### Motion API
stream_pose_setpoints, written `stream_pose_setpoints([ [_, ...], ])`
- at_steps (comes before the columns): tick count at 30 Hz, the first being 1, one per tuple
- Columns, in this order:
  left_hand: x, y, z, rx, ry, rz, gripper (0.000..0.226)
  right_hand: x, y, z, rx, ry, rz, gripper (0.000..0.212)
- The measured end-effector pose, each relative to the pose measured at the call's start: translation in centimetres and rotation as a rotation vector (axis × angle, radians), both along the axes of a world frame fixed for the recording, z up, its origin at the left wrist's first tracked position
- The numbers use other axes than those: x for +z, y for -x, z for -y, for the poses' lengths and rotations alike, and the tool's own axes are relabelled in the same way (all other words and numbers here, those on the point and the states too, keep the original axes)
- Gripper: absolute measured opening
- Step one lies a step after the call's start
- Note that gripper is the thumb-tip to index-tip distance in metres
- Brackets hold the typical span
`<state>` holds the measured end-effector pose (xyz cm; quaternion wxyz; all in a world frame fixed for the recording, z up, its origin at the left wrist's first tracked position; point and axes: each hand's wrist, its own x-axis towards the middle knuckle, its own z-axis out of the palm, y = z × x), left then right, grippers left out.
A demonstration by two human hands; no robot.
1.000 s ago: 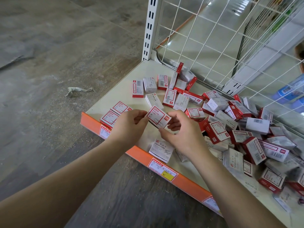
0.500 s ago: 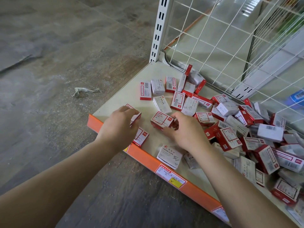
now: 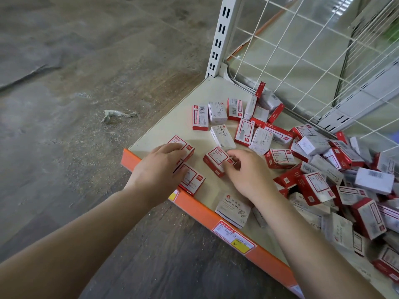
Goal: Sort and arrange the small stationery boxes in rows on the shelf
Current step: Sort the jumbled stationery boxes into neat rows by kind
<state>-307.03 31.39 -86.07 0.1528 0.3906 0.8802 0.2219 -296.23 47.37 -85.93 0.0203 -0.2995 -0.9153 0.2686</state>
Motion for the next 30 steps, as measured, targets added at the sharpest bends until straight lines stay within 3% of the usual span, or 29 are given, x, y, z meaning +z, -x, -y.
stream_pose_setpoints([
  [11, -0.5, 0.2, -0.1, 0.043, -0.05, 0.043, 0.043, -0.4, 1.4, 1.6, 0.023, 0.147, -0.062, 0.041],
  [30, -0.4, -0.1, -0.4, -0.031, 0.022, -0.044, 0.035, -0.3, 1.3, 1.7, 0.06, 0.141, -0.077, 0.039],
])
